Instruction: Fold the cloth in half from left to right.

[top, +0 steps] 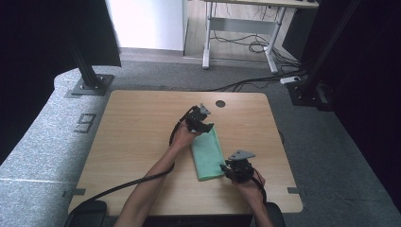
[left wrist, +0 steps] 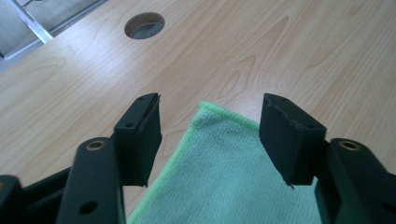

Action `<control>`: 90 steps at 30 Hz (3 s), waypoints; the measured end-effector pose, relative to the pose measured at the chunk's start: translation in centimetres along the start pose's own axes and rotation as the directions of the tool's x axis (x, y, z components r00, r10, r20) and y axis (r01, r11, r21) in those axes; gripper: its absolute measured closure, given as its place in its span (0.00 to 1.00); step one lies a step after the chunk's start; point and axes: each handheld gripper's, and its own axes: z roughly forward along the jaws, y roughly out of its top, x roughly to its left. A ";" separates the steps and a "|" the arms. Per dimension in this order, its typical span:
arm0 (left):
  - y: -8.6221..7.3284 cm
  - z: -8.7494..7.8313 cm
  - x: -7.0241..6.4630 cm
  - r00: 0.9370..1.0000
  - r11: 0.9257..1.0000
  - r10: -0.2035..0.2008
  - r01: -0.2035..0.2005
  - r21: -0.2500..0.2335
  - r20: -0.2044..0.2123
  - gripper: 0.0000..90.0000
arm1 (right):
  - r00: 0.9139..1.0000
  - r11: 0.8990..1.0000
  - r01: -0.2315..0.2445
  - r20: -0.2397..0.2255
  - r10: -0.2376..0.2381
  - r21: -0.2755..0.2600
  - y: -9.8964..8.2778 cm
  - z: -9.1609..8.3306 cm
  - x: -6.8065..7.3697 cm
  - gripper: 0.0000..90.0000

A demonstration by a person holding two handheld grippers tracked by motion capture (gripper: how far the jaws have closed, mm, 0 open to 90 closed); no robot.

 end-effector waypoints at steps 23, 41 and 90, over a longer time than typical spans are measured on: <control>-5.9 -3.1 -1.1 0.999 0.997 -0.021 0.018 0.078 0.040 0.29 | 0.997 0.996 -0.073 0.006 0.072 0.050 -1.6 1.8 -2.9 0.42; -9.1 -4.6 -4.3 0.998 0.996 -0.030 0.025 0.080 0.062 0.28 | 0.997 0.996 -0.077 0.010 0.077 0.043 -1.9 1.9 -3.1 0.37; -14.8 -9.3 -0.7 0.986 0.981 -0.163 0.159 0.112 0.026 0.18 | 0.999 0.999 -0.048 0.002 0.048 0.015 2.4 7.6 0.9 0.12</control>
